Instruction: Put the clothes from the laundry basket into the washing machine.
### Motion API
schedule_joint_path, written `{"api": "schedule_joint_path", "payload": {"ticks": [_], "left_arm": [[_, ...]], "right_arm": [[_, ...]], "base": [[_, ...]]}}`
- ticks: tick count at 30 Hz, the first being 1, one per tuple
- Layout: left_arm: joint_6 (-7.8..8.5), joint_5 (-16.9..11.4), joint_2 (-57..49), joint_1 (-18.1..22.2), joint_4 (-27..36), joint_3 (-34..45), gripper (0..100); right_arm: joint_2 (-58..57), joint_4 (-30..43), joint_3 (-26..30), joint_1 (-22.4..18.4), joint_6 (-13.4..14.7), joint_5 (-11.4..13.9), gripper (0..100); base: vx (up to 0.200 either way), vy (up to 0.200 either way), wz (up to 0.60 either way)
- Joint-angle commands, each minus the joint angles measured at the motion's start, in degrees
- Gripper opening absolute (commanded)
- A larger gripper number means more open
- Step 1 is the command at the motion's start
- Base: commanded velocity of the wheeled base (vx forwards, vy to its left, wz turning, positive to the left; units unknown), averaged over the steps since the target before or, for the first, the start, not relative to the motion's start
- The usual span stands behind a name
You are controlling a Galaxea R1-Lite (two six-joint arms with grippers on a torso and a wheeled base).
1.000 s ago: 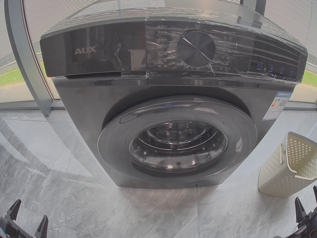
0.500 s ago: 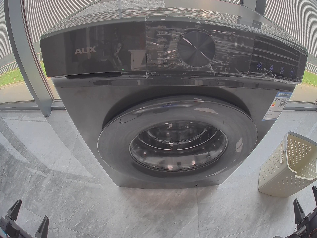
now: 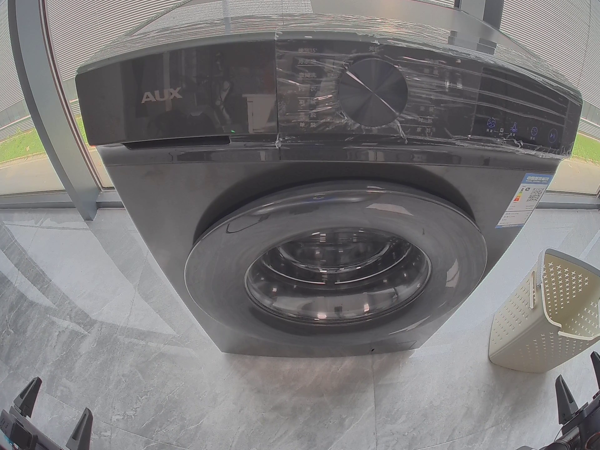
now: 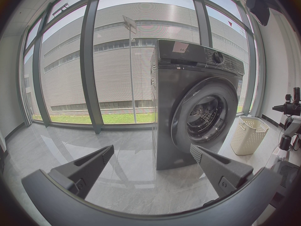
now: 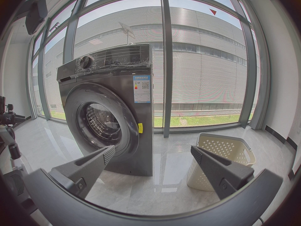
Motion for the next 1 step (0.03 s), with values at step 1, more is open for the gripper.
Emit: {"api": "schedule_joint_path", "payload": {"ticks": [1], "left_arm": [[-0.05, 0.1, -0.7, 0.1, -0.1, 1.0, 100]], "right_arm": [[-0.6, 0.0, 1.0, 0.0, 0.1, 0.0, 100]], "base": [[0.0, 0.0, 0.0]]}}
